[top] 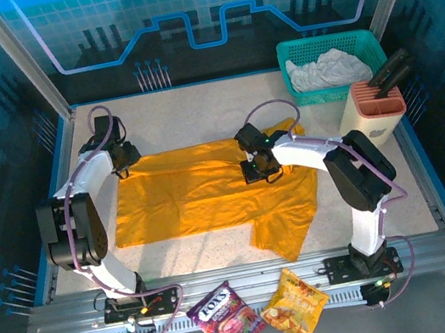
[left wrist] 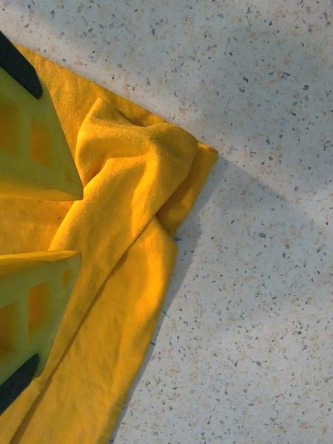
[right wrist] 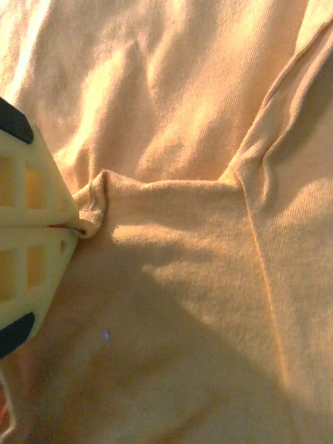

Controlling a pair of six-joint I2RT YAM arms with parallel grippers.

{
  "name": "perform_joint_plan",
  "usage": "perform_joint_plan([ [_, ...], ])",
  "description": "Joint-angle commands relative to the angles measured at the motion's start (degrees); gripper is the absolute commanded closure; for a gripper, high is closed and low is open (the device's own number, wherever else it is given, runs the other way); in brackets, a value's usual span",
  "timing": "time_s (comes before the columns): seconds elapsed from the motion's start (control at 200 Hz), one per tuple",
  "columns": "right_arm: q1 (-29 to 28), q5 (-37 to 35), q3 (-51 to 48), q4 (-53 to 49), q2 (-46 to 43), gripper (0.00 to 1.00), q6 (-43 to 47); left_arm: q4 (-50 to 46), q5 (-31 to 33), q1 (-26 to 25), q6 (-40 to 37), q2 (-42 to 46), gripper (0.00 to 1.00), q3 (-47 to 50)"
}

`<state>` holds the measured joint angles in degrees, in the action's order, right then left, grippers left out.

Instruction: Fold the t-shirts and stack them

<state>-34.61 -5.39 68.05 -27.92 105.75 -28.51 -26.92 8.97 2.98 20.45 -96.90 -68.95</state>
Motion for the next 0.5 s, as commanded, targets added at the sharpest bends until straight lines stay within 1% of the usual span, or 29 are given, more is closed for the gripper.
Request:
perform_joint_plan([
  [0.0, -0.97, -1.74, -1.79, 0.14, -3.02, 0.96, -2.89, -1.12, 0.43, -0.43, -1.08, 1.72, 0.74, 0.65],
  [0.115, -1.33, -0.82, -3.10, 1.56, -4.01, 0.95, -4.98, -0.97, 0.71, -0.52, -1.07, 1.69, 0.74, 0.82],
  [0.21, -1.98, -1.06, -3.62, 2.47, -4.16, 0.95, -8.38, -0.86, 0.78, -0.52, -1.06, 1.63, 0.74, 0.92],
  [0.3, -3.02, -2.82, -3.43, 2.72, -3.80, 0.96, -12.55, -0.64, 0.78, -0.61, -1.10, 1.55, 0.74, 1.21],
  [0.415, -4.66, -6.31, -2.31, 1.47, -2.55, 1.00, -18.69, -0.29, 0.70, -0.61, -1.20, 1.29, 0.73, 1.45],
  [0.495, -5.96, -8.72, -0.91, -0.15, -1.25, 1.00, -22.17, -0.09, 0.70, -0.61, -1.43, 0.94, 0.74, 1.56],
])
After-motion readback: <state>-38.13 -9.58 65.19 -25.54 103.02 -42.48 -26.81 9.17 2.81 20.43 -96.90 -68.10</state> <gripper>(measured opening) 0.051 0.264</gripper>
